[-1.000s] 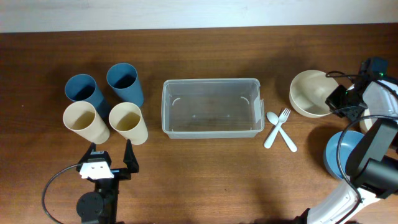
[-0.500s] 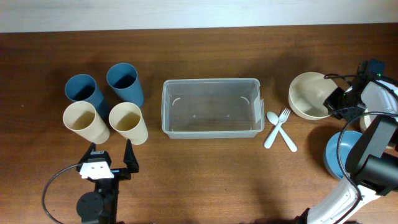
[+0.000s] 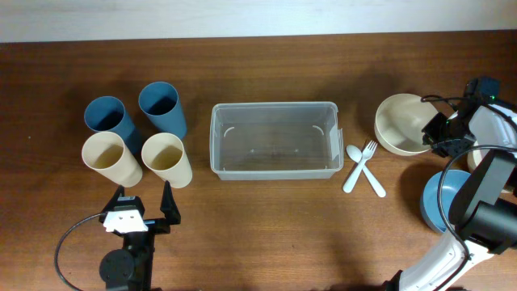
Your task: Pack container
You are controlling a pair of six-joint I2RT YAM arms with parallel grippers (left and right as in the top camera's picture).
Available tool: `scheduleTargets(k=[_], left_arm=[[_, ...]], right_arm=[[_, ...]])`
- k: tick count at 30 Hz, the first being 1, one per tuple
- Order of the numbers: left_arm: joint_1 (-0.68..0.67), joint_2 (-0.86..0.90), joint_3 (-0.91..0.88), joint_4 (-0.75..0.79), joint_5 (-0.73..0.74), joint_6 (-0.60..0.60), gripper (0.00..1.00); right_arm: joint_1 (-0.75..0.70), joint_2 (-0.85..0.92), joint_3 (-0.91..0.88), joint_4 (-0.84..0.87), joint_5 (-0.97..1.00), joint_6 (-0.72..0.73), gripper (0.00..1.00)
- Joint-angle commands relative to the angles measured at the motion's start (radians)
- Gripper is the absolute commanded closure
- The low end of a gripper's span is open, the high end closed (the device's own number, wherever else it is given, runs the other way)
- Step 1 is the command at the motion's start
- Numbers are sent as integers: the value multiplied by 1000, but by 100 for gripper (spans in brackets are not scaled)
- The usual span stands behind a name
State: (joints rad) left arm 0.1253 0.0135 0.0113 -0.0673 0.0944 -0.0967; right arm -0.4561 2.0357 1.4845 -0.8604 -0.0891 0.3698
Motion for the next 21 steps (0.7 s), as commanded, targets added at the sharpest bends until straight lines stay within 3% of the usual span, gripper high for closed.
scheduleTargets(k=[1,5,21], left_arm=[[-3,-8,-1,-8,7,16,0],[-3,-8,-1,-8,7,16,0],[-3,-8,-1,-8,7,16,0]], right_arm=[[-2,16,9,6,-4,8,76],[-2,17,-9,25,-5,8,70],[-2,63,-16,35,-5,8,72]])
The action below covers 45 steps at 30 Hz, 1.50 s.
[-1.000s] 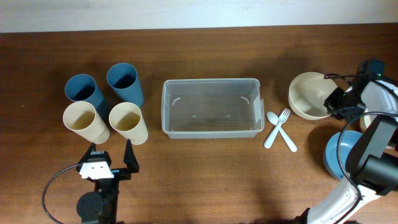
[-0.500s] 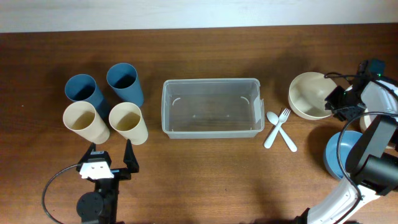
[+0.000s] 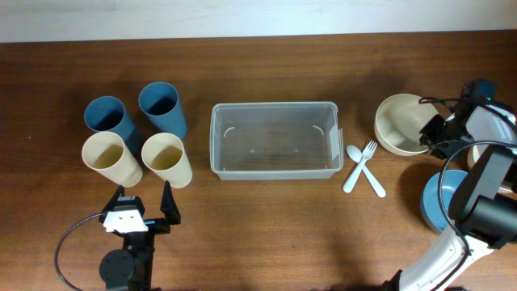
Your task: Pack container
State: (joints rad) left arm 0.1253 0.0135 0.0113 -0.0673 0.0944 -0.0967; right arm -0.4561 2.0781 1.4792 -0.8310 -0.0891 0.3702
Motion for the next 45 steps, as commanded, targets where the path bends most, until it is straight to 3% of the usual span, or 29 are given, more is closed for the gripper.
scheduleTargets(k=[1,4,18,29,45], left_arm=[[-3,-8,-1,-8,7,16,0],[-3,-8,-1,-8,7,16,0],[-3,-8,-1,-8,7,16,0],[-3,-8,-1,-8,7,16,0],[-3,-8,-1,-8,7,16,0]], right_arm=[[-2,21,-11,6,-4,8,76],[-2,23,-11,10,-4,8,96],[-3,-8,0,-11,-10,8,96],[-3,-43,143,-151,-22,1,96],[16,-63,412,-357,-545,-291,96]])
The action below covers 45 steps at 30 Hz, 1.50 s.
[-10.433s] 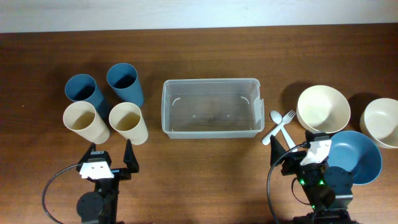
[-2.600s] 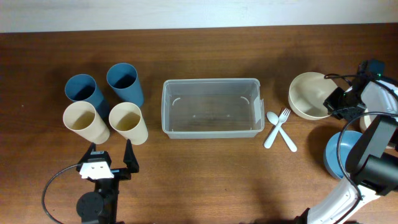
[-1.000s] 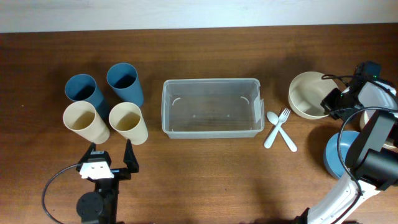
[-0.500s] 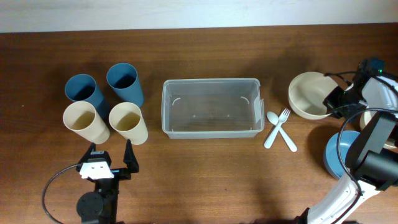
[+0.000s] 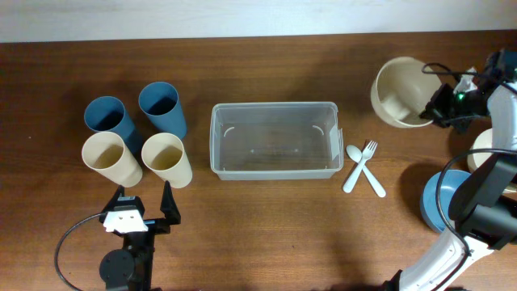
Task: Pack container
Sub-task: 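Lift the cream bowl and carry it left into the clear container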
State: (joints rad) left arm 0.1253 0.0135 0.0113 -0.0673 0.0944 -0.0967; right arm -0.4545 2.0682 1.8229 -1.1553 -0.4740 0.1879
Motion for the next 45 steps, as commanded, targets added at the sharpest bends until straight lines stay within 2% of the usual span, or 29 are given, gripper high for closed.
scheduleTargets(k=[1,8,15,22,32,45], left_arm=[[-3,-8,-1,-8,7,16,0],[-3,-8,-1,-8,7,16,0],[-3,-8,-1,-8,7,16,0],[-3,-8,-1,-8,7,16,0],[-3,-8,-1,-8,7,16,0],[-3,-8,-1,-8,7,16,0]], right_arm=[[23,-56,87,-57,-170,-130,96],[165,-80,167,-214,-160,-258,96],[365,-80,167,-260,-13,-258,96],[552,-80,153,-267,219,-155,96],[672,-79,39,-173,350,-71,96],[702,-77,-147,25,344,-39,96]])
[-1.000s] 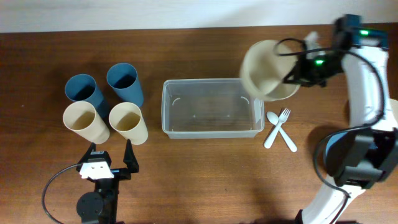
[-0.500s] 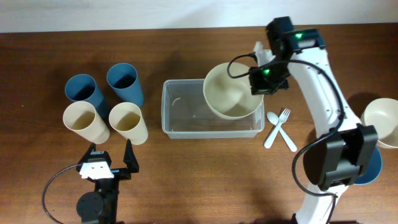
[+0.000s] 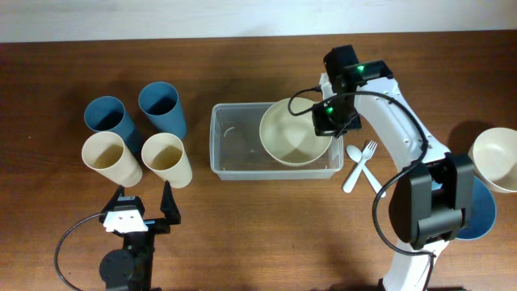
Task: Pack container
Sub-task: 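Lift the cream bowl and carry it left into the clear container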
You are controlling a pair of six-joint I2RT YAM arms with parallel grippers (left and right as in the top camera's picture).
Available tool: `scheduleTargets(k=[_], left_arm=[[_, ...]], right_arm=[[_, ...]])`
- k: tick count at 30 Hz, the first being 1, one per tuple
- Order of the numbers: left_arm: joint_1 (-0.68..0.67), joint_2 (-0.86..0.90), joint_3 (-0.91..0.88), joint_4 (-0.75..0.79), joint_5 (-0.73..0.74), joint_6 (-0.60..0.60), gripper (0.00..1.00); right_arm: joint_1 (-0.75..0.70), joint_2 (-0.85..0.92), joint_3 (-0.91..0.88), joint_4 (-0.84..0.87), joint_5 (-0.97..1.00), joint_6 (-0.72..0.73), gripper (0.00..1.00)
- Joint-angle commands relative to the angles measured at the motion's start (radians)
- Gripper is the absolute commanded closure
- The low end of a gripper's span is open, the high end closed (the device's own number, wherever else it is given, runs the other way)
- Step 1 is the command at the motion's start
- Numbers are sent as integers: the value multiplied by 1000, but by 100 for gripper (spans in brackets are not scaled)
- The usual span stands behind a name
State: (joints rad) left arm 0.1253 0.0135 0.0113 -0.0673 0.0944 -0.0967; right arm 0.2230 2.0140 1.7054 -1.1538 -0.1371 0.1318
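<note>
The clear plastic container point(image 3: 242, 106) sits mid-table. A cream bowl point(image 3: 291, 136) hangs tilted over its right half, and my right gripper point(image 3: 325, 121) is shut on the bowl's right rim. Whether the bowl touches the container floor cannot be told. My left gripper point(image 3: 145, 199) stands open near the front edge of the table, just in front of the cups, with nothing between its fingers.
Two blue cups point(image 3: 161, 109) and two cream cups point(image 3: 166, 159) stand left of the container. A white spoon and fork point(image 3: 361, 168) lie crossed to its right. At the far right, another cream bowl point(image 3: 497, 158) rests beside a blue bowl point(image 3: 477, 208).
My right gripper has moved left with the cream bowl, from the far right back of the table to over the container's right half. The left arm has not moved.
My right gripper was first at the rim of the cream bowl resting on the table at the right, and stayed there at the second moment. Then it held the bowl further back. Now the bowl is over the container.
</note>
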Motion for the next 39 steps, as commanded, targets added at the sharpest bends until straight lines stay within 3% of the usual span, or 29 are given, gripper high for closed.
scheduleTargets(k=[1,19,21,23,25,39], left_arm=[[-3,-8,-1,-8,7,16,0],[-3,-8,-1,-8,7,16,0],[-3,-8,-1,-8,7,16,0],[-3,-8,-1,-8,7,16,0],[-3,-8,-1,-8,7,16,0],[-3,-8,-1,-8,7,16,0]], right_arm=[[27,-21,-39,37,6,21,96],[51,-8,-75,108,19,46,96],[51,-8,-75,107,19,46,92],[51,-8,-75,107,19,46,80],[51,-8,-75,107,19,46,76],[51,-11,-26,52,13,45,76]])
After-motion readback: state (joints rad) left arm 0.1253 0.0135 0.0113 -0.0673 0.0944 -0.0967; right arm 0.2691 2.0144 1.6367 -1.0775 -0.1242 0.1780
